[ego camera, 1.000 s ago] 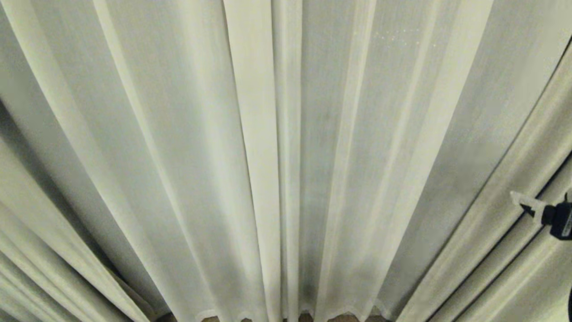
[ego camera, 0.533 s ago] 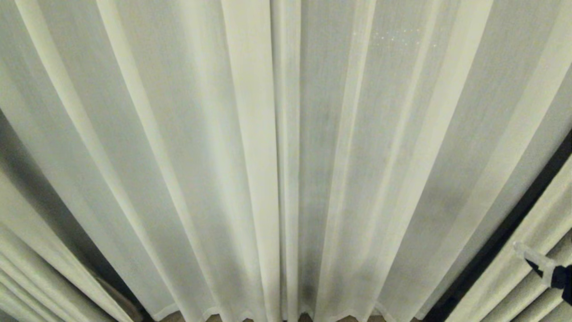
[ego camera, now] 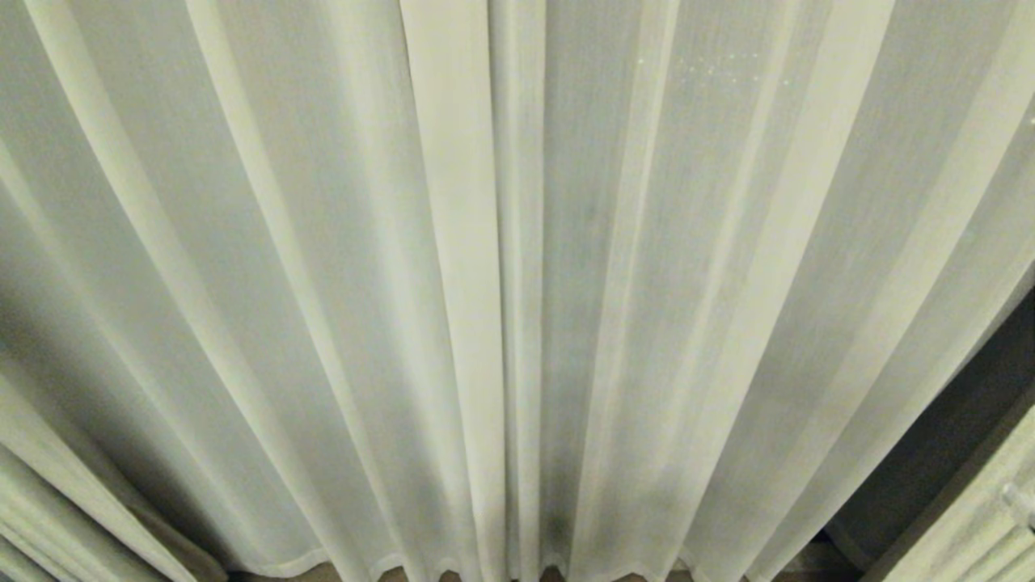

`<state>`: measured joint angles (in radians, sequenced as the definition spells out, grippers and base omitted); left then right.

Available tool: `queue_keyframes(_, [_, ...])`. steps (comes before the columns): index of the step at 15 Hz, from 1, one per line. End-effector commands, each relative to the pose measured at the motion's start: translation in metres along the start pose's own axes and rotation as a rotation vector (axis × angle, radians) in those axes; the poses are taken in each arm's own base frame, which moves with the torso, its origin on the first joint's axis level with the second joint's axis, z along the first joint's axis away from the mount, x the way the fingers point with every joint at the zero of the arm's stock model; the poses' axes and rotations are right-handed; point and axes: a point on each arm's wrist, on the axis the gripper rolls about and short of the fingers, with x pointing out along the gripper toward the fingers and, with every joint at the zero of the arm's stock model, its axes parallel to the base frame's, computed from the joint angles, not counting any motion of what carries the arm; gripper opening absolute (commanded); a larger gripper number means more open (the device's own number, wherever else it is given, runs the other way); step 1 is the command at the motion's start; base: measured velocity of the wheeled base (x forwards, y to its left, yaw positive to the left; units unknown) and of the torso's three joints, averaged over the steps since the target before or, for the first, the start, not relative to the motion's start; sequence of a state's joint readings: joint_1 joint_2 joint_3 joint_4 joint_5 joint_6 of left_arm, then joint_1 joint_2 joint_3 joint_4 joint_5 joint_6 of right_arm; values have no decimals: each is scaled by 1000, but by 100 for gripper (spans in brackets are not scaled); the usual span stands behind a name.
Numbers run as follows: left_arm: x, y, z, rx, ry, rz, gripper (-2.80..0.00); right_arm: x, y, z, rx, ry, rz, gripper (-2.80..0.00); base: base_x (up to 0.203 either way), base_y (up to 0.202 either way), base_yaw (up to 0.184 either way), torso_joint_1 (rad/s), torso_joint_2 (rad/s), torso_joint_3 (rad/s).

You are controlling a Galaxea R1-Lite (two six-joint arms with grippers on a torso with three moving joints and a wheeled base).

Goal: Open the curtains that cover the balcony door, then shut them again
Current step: Pull the outer curtains open on both sides

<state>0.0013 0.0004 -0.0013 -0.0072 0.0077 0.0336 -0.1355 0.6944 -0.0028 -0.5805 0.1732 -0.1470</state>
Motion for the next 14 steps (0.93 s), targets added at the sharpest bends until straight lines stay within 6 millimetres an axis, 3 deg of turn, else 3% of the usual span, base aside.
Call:
queue_keyframes(1, [0,0,0,0,-1,0,-280,-15,3,0,-16,-80,-2,-280,0,0,0,0,0,0])
queue_keyframes(9, [0,0,0,0,0,0,-280,-48,11,-19,-38,-152,-17,-280,0,0,0,0,0,0])
queue_keyframes(14, [0,0,0,0,-1,0,-280,-47,13,-31,-19,-37,16,-280,0,0,0,0,0,0])
